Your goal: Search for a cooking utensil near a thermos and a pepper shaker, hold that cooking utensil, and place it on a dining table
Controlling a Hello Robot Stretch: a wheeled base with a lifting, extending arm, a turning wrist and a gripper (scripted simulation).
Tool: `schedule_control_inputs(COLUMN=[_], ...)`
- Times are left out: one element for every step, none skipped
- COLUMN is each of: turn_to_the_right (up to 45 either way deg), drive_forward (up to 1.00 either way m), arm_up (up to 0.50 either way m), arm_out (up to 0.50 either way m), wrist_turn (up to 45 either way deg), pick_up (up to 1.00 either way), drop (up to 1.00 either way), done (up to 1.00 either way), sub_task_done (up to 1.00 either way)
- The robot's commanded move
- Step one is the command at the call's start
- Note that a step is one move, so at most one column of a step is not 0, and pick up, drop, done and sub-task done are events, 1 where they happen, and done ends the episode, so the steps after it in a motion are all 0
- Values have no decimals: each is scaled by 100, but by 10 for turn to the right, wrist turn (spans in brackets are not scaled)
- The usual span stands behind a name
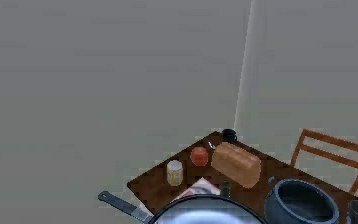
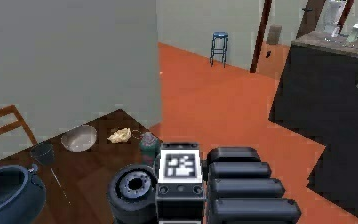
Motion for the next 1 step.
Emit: schedule_control_inputs(turn_to_the_right=[90], drive_forward=[0], arm_up=[0], arm_out=[0], wrist_turn=[0], pick_up=[0], drop=[0], done=[0], sub_task_done=[0])
